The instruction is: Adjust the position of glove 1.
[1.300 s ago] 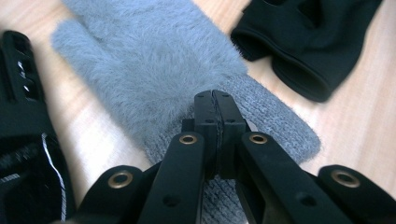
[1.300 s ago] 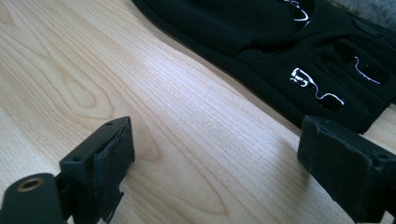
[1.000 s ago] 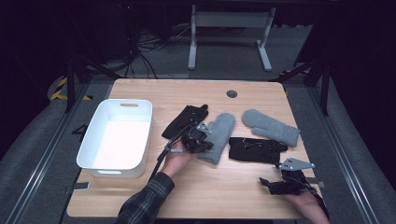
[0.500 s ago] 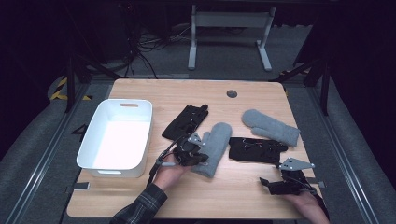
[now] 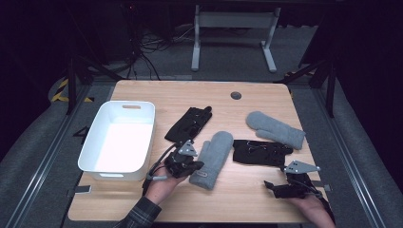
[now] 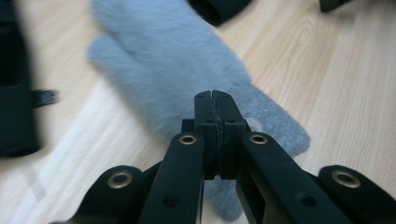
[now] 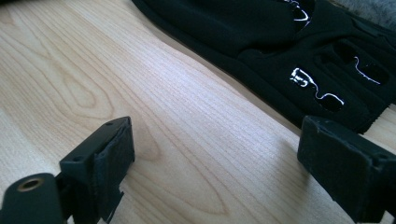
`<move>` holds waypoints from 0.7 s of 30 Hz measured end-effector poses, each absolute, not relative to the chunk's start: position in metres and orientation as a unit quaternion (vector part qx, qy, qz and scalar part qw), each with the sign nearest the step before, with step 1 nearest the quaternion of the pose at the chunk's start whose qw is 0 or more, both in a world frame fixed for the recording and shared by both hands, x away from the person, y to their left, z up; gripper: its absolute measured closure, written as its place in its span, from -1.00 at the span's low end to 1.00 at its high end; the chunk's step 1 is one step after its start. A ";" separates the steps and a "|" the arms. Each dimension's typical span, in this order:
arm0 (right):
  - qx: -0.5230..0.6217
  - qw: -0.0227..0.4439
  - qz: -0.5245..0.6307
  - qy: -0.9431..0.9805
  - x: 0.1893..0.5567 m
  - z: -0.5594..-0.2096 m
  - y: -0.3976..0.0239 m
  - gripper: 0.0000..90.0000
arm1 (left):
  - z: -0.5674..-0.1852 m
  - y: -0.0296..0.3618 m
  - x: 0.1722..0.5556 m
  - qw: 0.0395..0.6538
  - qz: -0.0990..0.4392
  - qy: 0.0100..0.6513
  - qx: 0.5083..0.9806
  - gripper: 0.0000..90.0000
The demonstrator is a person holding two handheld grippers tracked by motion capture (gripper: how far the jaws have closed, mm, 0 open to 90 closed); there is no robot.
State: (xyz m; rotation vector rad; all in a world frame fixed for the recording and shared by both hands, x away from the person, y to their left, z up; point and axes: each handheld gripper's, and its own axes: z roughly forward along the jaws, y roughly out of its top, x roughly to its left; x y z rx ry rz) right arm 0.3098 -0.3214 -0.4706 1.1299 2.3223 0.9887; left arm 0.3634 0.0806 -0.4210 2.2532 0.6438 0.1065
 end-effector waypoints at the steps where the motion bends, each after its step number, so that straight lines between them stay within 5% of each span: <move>1: 0.401 0.187 0.351 0.825 0.310 -0.471 -0.321 -0.74 | -0.421 0.085 0.363 0.382 0.047 0.262 0.885 1.00; 7: 0.401 0.187 0.351 0.825 0.310 -0.471 -0.321 -0.74 | -0.438 0.094 0.361 0.343 0.047 0.284 0.894 1.00; 21: 0.401 0.187 0.351 0.825 0.310 -0.471 -0.321 -0.74 | -0.445 0.064 0.347 0.330 0.005 0.223 0.917 0.99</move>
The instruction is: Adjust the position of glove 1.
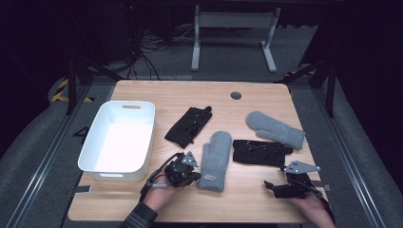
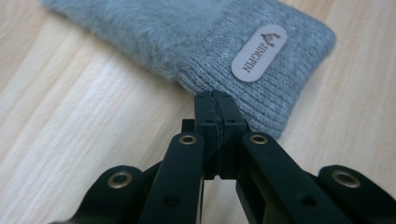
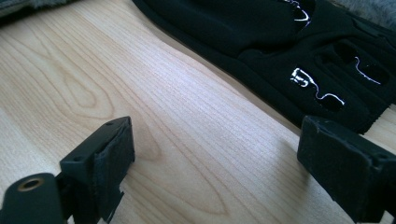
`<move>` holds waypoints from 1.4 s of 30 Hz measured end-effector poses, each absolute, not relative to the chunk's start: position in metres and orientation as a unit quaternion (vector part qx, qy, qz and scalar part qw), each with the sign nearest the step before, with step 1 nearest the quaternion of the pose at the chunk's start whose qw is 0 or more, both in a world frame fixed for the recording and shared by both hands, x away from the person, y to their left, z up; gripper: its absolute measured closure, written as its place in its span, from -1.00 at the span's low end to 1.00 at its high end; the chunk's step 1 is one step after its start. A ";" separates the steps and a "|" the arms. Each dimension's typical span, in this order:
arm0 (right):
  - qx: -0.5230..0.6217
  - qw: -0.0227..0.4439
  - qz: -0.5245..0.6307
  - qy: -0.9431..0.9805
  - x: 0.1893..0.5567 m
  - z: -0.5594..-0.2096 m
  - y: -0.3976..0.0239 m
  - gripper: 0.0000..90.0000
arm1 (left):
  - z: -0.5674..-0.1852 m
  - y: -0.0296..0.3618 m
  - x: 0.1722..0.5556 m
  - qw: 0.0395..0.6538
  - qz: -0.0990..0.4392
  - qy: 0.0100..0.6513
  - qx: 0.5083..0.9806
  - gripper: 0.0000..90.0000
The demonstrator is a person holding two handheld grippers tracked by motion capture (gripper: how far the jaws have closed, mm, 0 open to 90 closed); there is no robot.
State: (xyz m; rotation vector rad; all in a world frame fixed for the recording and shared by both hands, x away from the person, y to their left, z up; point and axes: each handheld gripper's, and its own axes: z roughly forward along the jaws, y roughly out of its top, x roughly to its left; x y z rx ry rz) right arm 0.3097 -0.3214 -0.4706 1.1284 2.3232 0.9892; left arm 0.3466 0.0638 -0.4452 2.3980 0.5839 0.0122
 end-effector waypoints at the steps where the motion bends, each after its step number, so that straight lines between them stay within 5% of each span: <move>1: 0.401 0.187 0.351 0.825 0.310 -0.471 -0.321 -0.74 | -0.445 0.061 0.345 0.331 0.002 0.219 0.918 1.00; 24: 0.399 0.186 0.352 0.826 0.309 -0.470 -0.321 -0.70 | -0.444 0.013 0.337 0.341 -0.026 0.151 0.928 1.00; 36: 0.373 0.155 0.370 0.836 0.310 -0.449 -0.304 0.84 | -0.412 0.034 0.388 0.377 0.030 0.208 0.902 1.00; 38: 0.365 0.147 0.382 0.836 0.312 -0.445 -0.296 1.00 | -0.409 0.032 0.400 0.378 0.040 0.216 0.899 1.00; 42: 0.344 0.134 0.396 0.841 0.316 -0.439 -0.277 1.00 | -0.408 0.025 0.422 0.380 0.047 0.231 0.895 1.00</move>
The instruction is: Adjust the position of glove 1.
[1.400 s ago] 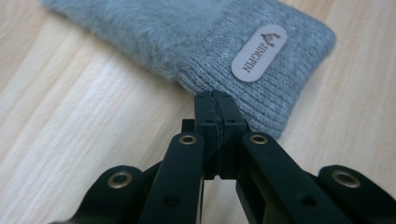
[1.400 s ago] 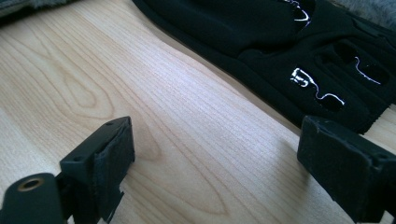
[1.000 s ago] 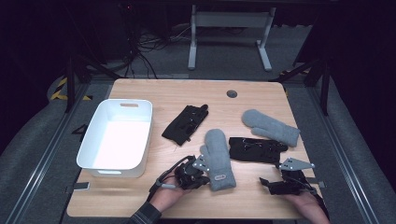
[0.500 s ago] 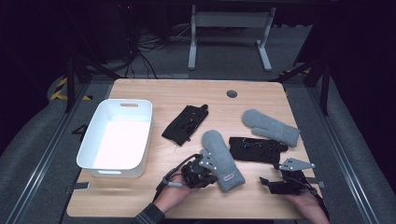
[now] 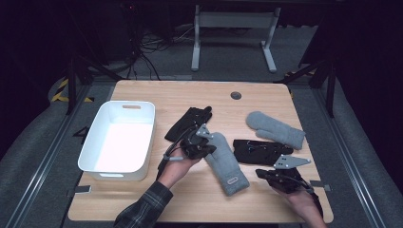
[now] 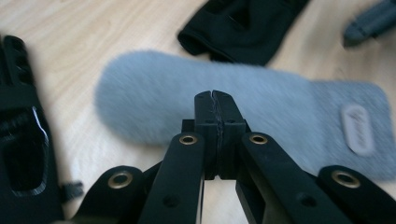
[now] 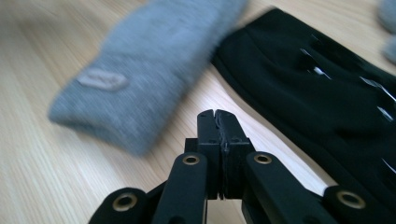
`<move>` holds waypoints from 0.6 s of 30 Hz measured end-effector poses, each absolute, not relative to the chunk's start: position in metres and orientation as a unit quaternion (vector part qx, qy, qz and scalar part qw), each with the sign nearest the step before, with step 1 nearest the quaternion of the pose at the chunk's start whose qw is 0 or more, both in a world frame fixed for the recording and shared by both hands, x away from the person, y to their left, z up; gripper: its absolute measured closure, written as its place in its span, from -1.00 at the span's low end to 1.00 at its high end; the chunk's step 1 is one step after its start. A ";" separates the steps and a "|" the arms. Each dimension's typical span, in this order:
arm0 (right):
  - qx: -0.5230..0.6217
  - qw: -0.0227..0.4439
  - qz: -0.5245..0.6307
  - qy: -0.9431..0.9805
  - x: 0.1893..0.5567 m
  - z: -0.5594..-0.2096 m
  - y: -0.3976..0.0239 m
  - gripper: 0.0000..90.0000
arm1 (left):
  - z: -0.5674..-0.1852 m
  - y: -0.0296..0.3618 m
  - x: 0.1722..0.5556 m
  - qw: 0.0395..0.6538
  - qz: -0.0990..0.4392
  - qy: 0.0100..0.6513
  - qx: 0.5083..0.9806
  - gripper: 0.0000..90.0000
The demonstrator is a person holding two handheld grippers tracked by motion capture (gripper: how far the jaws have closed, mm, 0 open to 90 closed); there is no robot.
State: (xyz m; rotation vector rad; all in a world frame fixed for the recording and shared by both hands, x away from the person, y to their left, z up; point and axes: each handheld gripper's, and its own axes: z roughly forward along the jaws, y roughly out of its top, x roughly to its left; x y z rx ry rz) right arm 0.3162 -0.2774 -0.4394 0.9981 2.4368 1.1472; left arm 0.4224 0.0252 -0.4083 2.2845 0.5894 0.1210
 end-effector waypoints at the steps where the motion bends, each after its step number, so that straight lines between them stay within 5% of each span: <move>1: 0.340 0.130 0.399 0.842 0.317 -0.438 -0.273 1.00 | -0.408 0.024 0.428 0.377 0.052 0.234 0.894 1.00; 18: 0.293 0.100 0.396 0.864 0.329 -0.443 -0.214 1.00 | -0.443 0.003 0.465 0.328 0.052 0.241 0.912 1.00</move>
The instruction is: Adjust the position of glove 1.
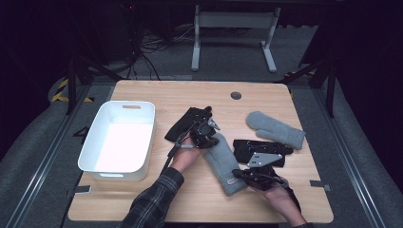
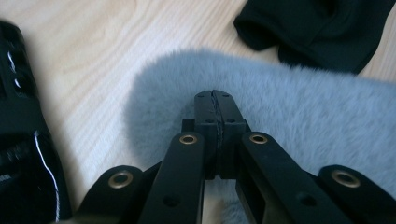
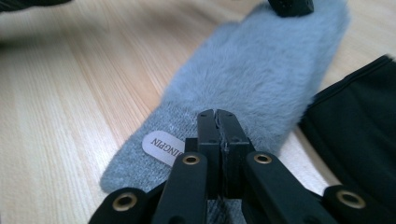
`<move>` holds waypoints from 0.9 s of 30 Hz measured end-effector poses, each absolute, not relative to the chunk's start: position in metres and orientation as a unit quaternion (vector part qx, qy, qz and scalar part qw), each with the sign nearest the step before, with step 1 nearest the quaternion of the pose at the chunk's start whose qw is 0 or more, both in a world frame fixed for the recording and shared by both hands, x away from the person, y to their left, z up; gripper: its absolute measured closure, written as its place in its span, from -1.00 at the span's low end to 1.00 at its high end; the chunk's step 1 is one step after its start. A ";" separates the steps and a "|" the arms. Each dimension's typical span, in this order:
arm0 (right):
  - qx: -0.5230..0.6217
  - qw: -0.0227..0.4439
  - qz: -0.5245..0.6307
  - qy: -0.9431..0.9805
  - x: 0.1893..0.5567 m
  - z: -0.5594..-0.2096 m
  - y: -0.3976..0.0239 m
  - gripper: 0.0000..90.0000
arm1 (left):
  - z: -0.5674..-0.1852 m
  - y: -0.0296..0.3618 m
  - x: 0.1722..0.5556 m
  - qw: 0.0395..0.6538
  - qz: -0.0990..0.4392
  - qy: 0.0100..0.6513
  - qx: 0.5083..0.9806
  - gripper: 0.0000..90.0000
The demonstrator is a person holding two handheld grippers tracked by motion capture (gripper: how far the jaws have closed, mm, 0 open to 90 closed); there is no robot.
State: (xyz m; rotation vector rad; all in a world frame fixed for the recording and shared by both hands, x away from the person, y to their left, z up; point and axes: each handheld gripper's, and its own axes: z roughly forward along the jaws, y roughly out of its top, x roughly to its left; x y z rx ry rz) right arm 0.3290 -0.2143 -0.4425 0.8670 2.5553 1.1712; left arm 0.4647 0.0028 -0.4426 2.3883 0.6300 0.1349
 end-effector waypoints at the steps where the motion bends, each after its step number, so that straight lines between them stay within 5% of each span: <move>1: 0.291 0.099 0.392 0.867 0.329 -0.443 -0.214 1.00 | -0.444 0.006 0.464 0.329 0.048 0.243 0.912 1.00; 27: 0.291 0.089 0.376 0.875 0.325 -0.441 -0.259 1.00 | -0.442 0.034 0.382 0.325 0.008 0.203 0.924 1.00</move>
